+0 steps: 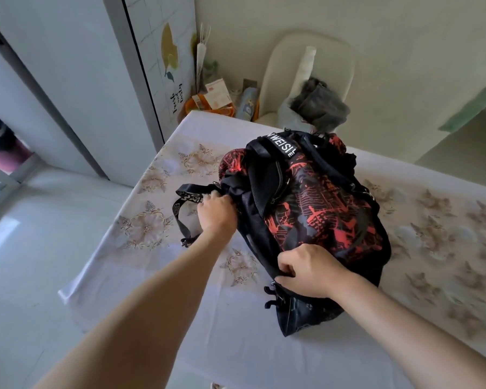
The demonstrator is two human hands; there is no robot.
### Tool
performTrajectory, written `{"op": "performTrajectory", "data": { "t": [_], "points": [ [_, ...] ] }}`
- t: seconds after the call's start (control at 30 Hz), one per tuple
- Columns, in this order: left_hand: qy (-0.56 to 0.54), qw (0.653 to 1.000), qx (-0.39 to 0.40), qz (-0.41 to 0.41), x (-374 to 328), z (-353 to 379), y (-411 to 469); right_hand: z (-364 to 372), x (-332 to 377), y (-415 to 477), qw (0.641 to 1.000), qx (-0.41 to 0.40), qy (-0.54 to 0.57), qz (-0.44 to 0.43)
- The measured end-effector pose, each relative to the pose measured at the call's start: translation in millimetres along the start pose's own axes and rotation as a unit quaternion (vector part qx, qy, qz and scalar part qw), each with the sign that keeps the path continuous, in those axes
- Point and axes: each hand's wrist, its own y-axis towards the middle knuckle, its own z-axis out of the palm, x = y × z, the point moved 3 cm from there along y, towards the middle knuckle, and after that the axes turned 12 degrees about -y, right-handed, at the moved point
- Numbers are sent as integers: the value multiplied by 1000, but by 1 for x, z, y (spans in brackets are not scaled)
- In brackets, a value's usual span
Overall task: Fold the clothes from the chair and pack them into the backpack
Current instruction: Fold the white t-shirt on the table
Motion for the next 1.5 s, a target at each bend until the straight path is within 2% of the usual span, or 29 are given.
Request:
{"op": "performTrajectory", "data": {
  "t": [0.03, 0.1, 0.17, 0.2, 0.23, 0.27, 0.33, 0.4, 0.43, 0.53, 0.63, 0.77, 0.9, 1.0, 1.1, 1.2, 1.33, 1.5],
  "points": [
    [-14, 999, -38, 0, -6, -4, -4, -3, -1, -1, 999, -19, 30, -2],
    [-92, 988, -114, 39, -25, -17, -17, -10, -10, -5, 986, -138, 90, 3],
    [-171, 956, -174, 162, -60, -31, -37, -21, -26, -12, 956, -289, 42, 27],
    [-192, 938, -178, 225, -81, -33, -50, -24, -36, -13, 944, -327, -3, 50],
    [-204, 925, -163, 275, -100, -31, -62, -25, -49, -14, 941, -324, -46, 89],
    [-202, 921, -131, 305, -116, -22, -73, -22, -63, -14, 944, -289, -76, 137],
    [-149, 938, -34, 313, -129, 6, -88, -8, -92, -19, 958, -163, -71, 227],
    [-31, 947, 36, 317, -119, 34, -95, 12, -111, -27, 966, -60, -15, 249],
    [15, 943, 51, 329, -109, 43, -97, 20, -116, -32, 971, -43, -17, 234],
    [60, 929, 79, 356, -92, 47, -99, 29, -119, -42, 981, -47, -43, 183],
    [87, 931, 109, 339, -92, 39, -98, 29, -120, -41, 984, -49, -25, 168],
    [54, 955, 95, 275, -118, 26, -99, 25, -132, -46, 990, -45, 21, 134],
    [22, 978, 45, 202, -165, 21, -105, 22, -161, -69, 988, -65, 101, 99],
    [-37, 981, 14, 188, -218, 30, -122, 20, -203, -102, 984, -79, 128, 96],
    [-64, 977, 27, 201, -292, 52, -149, 17, -257, -153, 984, -77, 130, 96],
    [-66, 972, 85, 209, -374, 84, -186, 22, -322, -212, 985, -74, 113, 108],
    [-60, 957, 153, 238, -477, 132, -230, 42, -413, -302, 971, -71, 144, 175],
    [-74, 906, 265, 322, -595, 195, -283, 77, -498, -433, 934, -71, 180, 300]
  ]
}}
